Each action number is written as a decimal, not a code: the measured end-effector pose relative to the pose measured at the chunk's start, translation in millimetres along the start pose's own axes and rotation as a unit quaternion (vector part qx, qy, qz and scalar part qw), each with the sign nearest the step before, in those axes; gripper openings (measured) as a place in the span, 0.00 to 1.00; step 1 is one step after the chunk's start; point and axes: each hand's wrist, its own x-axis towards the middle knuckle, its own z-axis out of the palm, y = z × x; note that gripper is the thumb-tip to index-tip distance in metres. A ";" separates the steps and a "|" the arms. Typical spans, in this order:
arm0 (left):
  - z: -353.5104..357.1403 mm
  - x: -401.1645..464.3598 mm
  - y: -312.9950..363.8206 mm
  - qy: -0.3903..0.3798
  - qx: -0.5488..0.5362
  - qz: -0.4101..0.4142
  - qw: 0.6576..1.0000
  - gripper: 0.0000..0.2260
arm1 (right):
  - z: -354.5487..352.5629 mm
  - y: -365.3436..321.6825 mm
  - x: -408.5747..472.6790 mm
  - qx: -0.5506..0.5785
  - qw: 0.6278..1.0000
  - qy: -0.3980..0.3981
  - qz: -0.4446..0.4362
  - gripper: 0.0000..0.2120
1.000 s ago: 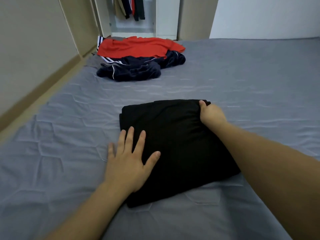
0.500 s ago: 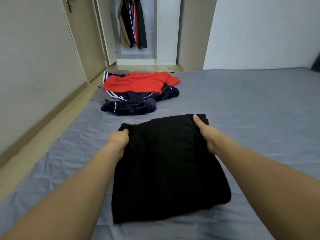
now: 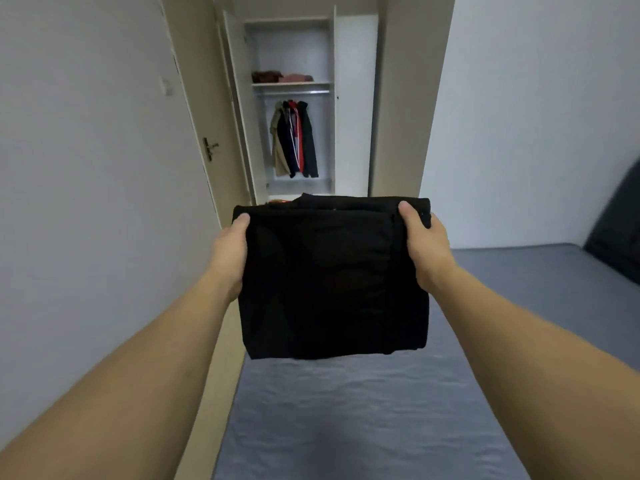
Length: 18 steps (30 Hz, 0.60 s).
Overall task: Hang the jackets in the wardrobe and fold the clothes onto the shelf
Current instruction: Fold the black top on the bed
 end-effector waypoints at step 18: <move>-237.4 -34.9 234.5 0.152 0.077 0.242 0.955 0.26 | 252.7 -159.1 -140.7 0.104 0.990 0.048 -0.083 0.10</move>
